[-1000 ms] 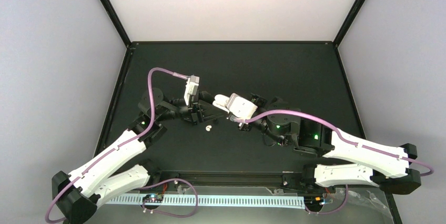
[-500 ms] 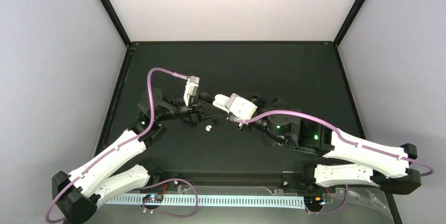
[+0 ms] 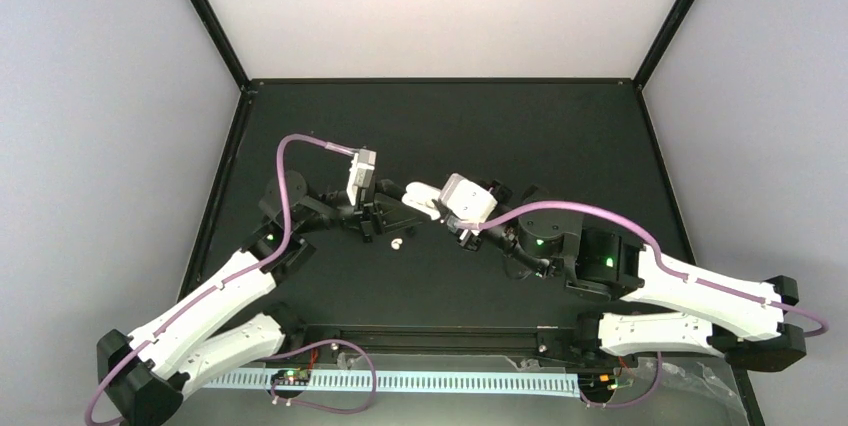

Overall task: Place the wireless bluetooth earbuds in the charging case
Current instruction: Adjust the charging case, then pick up the earbud from the center of the board.

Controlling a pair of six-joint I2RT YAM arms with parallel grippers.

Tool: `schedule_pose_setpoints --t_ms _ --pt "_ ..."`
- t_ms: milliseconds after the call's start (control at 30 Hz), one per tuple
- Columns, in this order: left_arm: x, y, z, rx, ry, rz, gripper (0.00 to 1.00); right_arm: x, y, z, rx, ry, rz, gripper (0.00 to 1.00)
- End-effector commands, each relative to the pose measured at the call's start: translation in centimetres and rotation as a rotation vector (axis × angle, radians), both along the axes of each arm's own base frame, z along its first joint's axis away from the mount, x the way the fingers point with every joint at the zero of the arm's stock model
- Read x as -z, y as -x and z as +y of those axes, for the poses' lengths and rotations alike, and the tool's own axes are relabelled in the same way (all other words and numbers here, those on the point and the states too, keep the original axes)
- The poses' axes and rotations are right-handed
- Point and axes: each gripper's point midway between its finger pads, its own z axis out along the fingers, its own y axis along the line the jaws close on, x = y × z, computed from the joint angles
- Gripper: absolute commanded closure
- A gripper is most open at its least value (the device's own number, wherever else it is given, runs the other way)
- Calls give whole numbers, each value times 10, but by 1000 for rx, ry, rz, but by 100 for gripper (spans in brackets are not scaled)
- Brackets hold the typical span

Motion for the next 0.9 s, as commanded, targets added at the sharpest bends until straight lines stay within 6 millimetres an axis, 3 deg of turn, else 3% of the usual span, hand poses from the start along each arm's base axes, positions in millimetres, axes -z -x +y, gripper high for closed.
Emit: schedule_pose_setpoints --t_ms 0,167,267,333,433,467,700,867 --pt "-12 8 12 -52 40 -109 98 -38 13 -8 -47 -165 75 55" --pt "-18 14 38 -175 147 -193 98 -78 26 -26 -144 -386 200 33" --pt "-17 28 48 -165 209 -257 98 -86 20 -37 -174 -474 293 29" --pt "-16 37 54 -166 238 -297 98 -81 5 -46 -167 -526 366 28" --pt "-13 44 61 -177 251 -331 98 -57 -24 -61 -92 -583 454 27" --pt "-14 46 63 -181 256 -343 98 -40 -36 -65 -44 -588 485 25" --pt "-12 51 74 -232 250 -383 99 36 -74 -87 173 -715 624 14" --pt "-7 52 76 -237 261 -378 99 89 -100 -107 308 -775 738 12"
